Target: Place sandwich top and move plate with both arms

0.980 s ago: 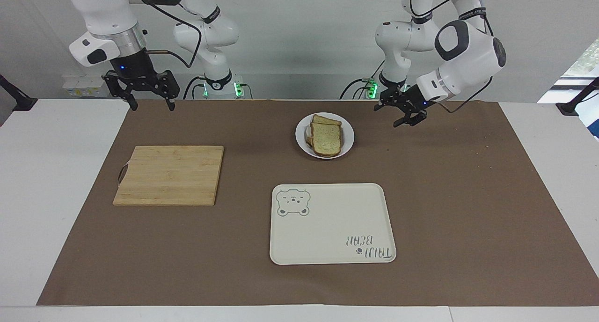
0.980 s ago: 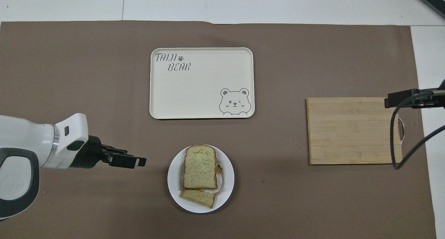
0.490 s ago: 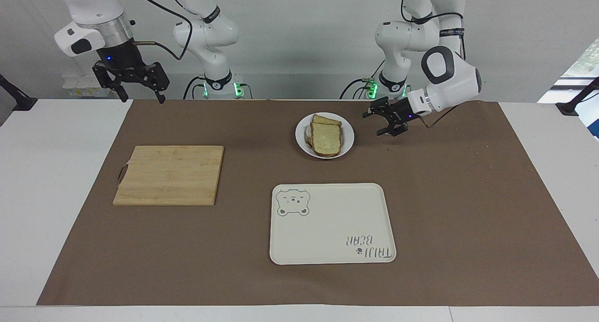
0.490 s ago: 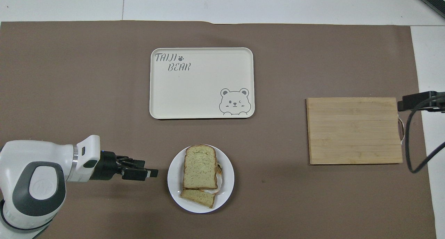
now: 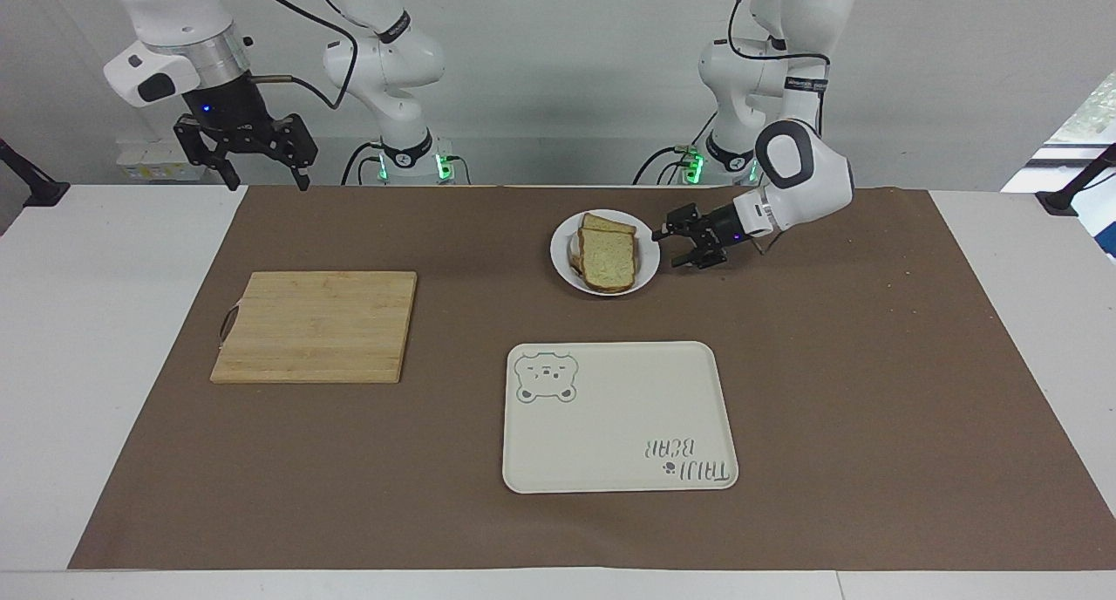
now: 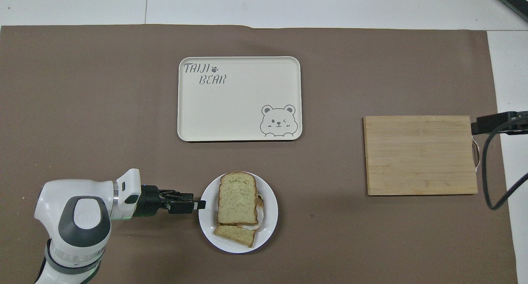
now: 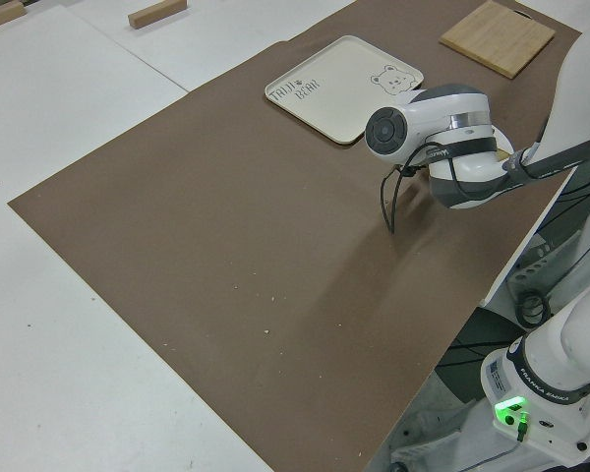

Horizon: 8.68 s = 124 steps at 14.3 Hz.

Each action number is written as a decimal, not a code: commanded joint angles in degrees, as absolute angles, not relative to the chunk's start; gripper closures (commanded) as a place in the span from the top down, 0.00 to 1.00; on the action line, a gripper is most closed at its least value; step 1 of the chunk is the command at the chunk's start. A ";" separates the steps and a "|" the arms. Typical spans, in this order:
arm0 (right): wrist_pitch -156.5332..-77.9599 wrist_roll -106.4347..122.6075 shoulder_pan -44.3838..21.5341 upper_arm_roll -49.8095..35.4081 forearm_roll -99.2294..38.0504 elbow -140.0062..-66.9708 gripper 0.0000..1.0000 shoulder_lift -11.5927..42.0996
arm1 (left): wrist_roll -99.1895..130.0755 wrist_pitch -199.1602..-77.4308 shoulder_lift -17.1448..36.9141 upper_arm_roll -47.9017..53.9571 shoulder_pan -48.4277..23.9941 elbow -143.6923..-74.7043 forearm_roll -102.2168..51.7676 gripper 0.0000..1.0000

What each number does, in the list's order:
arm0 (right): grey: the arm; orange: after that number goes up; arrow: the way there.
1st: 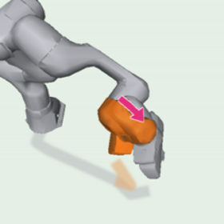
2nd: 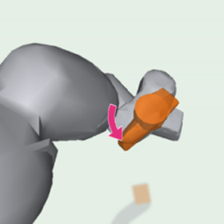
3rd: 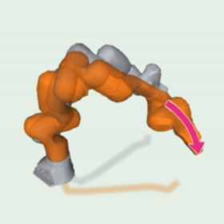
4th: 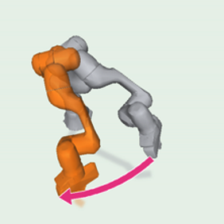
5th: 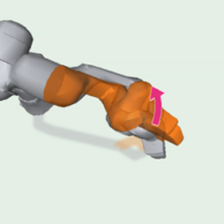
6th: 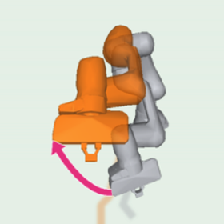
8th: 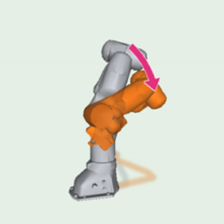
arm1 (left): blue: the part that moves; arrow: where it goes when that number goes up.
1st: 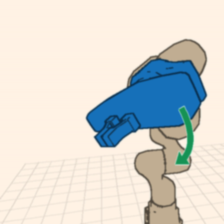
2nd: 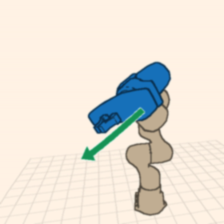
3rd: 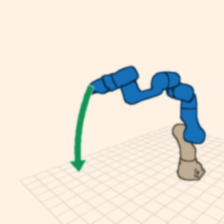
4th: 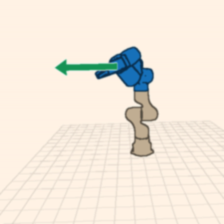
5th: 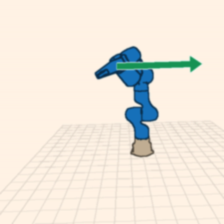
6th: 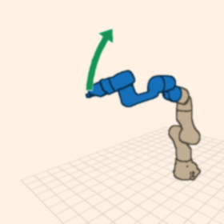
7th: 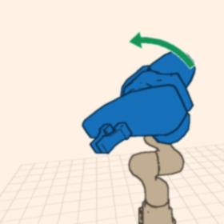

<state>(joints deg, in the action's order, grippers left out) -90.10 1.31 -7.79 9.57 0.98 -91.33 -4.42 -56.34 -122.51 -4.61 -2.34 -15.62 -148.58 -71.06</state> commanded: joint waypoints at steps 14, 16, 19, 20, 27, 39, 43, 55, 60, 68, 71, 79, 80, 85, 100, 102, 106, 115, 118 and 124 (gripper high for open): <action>-89.74 2.37 -3.69 6.94 0.53 -92.81 1.00 -5.71 | -61.96 -123.66 -0.17 -3.16 -20.56 -149.76 -77.87 0.00; -89.65 2.37 -3.87 6.94 0.62 -92.99 1.00 -5.80 | -61.96 -124.01 -0.18 -3.25 -21.01 -149.85 -77.87 0.00; -89.74 2.37 -3.60 7.03 0.62 -92.55 1.00 -5.63 | -61.79 -123.14 -0.09 -3.34 -20.57 -149.77 -77.87 0.00; -89.65 2.37 -3.78 6.94 0.62 -92.55 1.00 -5.63 | -61.70 -122.70 -0.09 -3.34 -20.22 -149.68 -77.87 0.00; -89.65 2.37 -3.87 7.03 0.62 -92.46 1.00 -5.63 | -56.26 -114.45 4.12 -3.60 -14.42 -140.65 -77.70 0.00; -88.86 2.11 -3.78 7.21 -2.11 -93.08 1.00 -6.06 | -33.50 -112.23 26.69 -2.73 -10.99 -98.91 -70.14 0.00; -88.86 2.20 -3.87 6.94 -2.02 -92.64 1.00 -5.80 | -32.26 -114.08 32.86 -2.11 -10.90 -92.03 -69.44 0.00; -88.86 2.20 -3.78 6.94 -2.02 -92.64 1.00 -5.80 | -29.54 -119.26 35.16 -1.05 -12.39 -91.05 -61.26 0.00; -88.86 2.11 -3.87 6.94 -2.02 -92.64 1.00 -5.80 | -28.05 -119.53 34.89 -1.23 -12.39 -92.02 -58.63 0.16; -88.86 2.11 -3.87 6.94 -2.02 -92.64 1.00 -5.80 | -26.81 -121.11 32.53 -2.02 -12.31 -91.14 -49.95 1.00; -88.95 2.11 -3.87 6.94 -2.02 -92.64 1.00 -5.80 | -24.80 -121.03 27.36 -4.21 -12.30 -91.06 -37.67 1.00; -91.31 2.81 -4.04 6.86 -0.70 -93.08 1.00 -5.98 | -22.76 -107.97 15.39 -8.00 -11.43 -86.33 -11.18 1.00; -91.49 2.99 -4.04 6.86 -0.70 -93.08 1.00 -5.98 | -22.76 -104.19 14.68 -8.78 -11.43 -84.74 -8.99 1.00; -91.50 3.25 -4.04 6.86 -0.79 -92.81 1.00 -5.71 | -22.76 -90.10 9.51 -11.16 -11.43 -79.80 -4.66 1.00; -90.62 2.81 -3.96 6.86 -1.23 -92.64 1.00 -5.71 | -21.80 -78.92 -0.70 -12.83 -12.22 -81.30 -0.88 1.00; -90.62 2.81 -3.96 6.86 -1.23 -92.64 1.00 -5.71 | -21.80 -78.75 -0.79 -12.66 -12.39 -81.47 -0.79 1.00; -90.62 2.81 -3.96 6.86 -1.23 -92.64 1.00 -5.71 | -21.53 -78.22 -1.41 -12.74 -12.30 -82.27 -0.70 1.00; -90.62 2.81 -3.96 6.86 -1.23 -92.64 1.00 -5.71 | -15.03 -79.80 -2.90 -12.66 -12.22 -82.18 -0.53 1.00; -90.62 2.81 -3.96 6.86 -1.23 -92.64 1.00 -5.71 | -14.68 -79.81 -2.99 -12.48 -12.13 -82.44 -0.79 1.00; -90.62 2.81 -3.96 6.86 -1.23 -92.64 1.00 -5.71 | -14.77 -79.89 -3.78 -12.48 -12.13 -83.58 -0.79 1.00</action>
